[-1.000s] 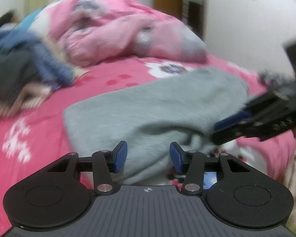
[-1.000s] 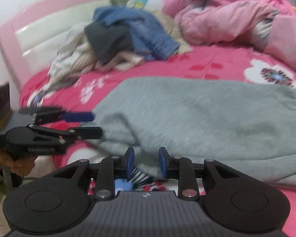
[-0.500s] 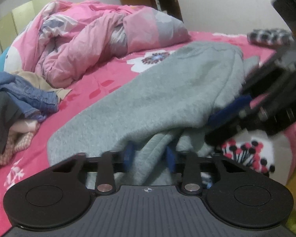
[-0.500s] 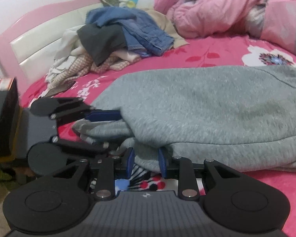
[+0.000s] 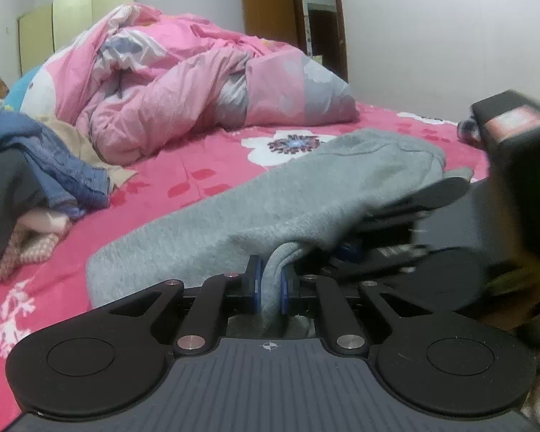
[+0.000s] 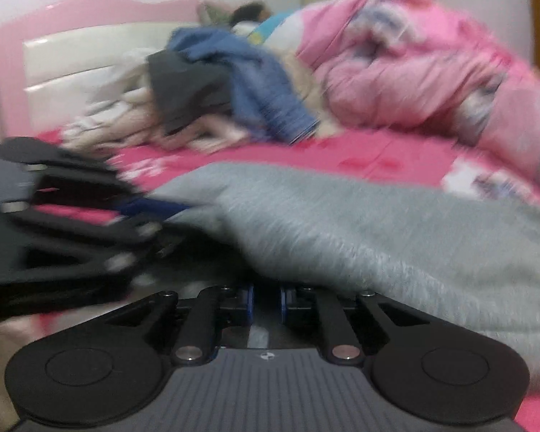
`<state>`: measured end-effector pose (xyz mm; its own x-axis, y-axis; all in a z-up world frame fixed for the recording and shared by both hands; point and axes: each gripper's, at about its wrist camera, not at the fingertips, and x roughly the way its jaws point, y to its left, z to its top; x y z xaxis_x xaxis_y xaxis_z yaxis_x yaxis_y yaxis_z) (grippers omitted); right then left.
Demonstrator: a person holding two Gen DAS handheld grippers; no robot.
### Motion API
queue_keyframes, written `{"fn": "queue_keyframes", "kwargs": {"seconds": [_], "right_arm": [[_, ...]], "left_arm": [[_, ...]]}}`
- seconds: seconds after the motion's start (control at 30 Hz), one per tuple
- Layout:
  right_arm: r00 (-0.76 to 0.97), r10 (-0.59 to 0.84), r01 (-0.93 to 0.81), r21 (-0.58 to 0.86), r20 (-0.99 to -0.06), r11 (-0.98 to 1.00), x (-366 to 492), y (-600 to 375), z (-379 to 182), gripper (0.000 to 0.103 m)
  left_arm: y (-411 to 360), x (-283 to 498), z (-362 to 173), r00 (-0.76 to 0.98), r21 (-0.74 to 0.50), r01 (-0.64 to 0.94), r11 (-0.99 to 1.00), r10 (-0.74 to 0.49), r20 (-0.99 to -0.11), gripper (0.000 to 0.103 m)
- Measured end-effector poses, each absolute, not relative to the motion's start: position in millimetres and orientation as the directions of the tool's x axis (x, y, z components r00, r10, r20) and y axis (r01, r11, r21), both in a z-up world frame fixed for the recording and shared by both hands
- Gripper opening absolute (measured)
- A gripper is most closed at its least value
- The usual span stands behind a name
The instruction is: Fold clothes
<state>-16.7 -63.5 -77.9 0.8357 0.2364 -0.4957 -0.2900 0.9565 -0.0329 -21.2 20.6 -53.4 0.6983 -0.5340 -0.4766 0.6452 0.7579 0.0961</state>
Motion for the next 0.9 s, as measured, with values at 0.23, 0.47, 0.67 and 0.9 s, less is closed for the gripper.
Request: {"fn": "queue_keyframes", "kwargs": {"seconds": [0.23, 0.47, 0.67, 0.9], "right_arm": [[0.885, 0.197, -0.269, -0.119, -0.422, 0.956, -39, -60, -82, 0.014], [0.854, 0.293, -0.382, -0.135, -0.43, 0.914, -79, -69, -70, 0.015], [0.836, 0.268, -0.351, -0.089, -0.479, 0.932, -27, -45, -85, 0.014], [0.86, 0.246, -0.318, -0.092, -0.448, 0.944, -23, -46, -89, 0.014]], "left_arm": [[26, -20, -62, 0.689, 0.065, 0.644, 0.762, -0.541, -0.481, 0.009], [31, -20, -63, 0.683, 0.048, 0.649, 0.759, -0.554, -0.476, 0.009], [37, -22, -60, 0.69, 0.027, 0.642, 0.767, -0.561, -0.458, 0.007], [45, -18, -69, 0.652, -0.021, 0.661, 0.75, -0.588, -0.479, 0.01]]}}
